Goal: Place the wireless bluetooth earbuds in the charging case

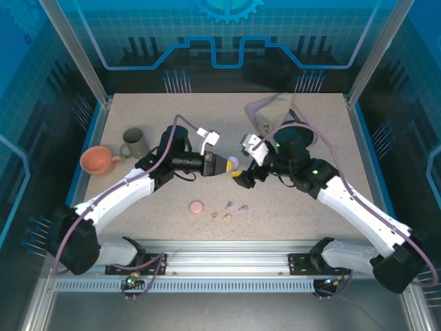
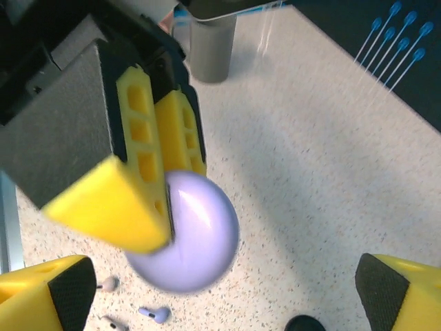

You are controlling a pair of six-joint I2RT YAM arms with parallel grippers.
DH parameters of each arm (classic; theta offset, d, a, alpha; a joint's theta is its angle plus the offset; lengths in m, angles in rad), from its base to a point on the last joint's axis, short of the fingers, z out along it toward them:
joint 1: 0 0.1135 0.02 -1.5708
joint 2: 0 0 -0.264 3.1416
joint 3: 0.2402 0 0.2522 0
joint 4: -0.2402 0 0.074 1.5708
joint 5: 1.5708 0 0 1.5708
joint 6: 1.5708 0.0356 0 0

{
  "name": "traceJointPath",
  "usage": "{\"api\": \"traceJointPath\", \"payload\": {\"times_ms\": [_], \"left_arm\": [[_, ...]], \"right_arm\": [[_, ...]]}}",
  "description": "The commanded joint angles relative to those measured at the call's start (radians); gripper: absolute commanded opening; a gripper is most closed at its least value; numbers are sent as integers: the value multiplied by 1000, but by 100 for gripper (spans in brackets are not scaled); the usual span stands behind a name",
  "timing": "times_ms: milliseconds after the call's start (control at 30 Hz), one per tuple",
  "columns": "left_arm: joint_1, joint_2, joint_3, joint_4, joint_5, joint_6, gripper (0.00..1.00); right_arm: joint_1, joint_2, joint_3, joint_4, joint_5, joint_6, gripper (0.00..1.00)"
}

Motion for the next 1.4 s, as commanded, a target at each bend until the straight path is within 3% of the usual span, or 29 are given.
{"api": "traceJointPath", "payload": {"times_ms": [0, 200, 467, 633, 1000, 1367], "left_arm": [[-6, -68, -42, 103, -100, 100, 0], [-16, -151, -116, 250, -145, 247, 0], [-106, -233, -164, 328, -167, 581, 0], [-153, -245, -159, 269, -171, 799, 0], [-180, -241, -160, 256, -218, 868, 0], [-187, -239, -148, 224, -213, 869, 0]], "right_arm": [[-47, -84, -37, 63, -102, 62, 100], [-91, -181, -88, 119, -194, 100, 100], [-85, -205, -40, -42, -299, -154, 100], [-60, -239, -28, -62, -256, -270, 100], [43, -196, 23, -46, -86, -366, 94], [54, -117, 79, -35, -56, -388, 74]]}}
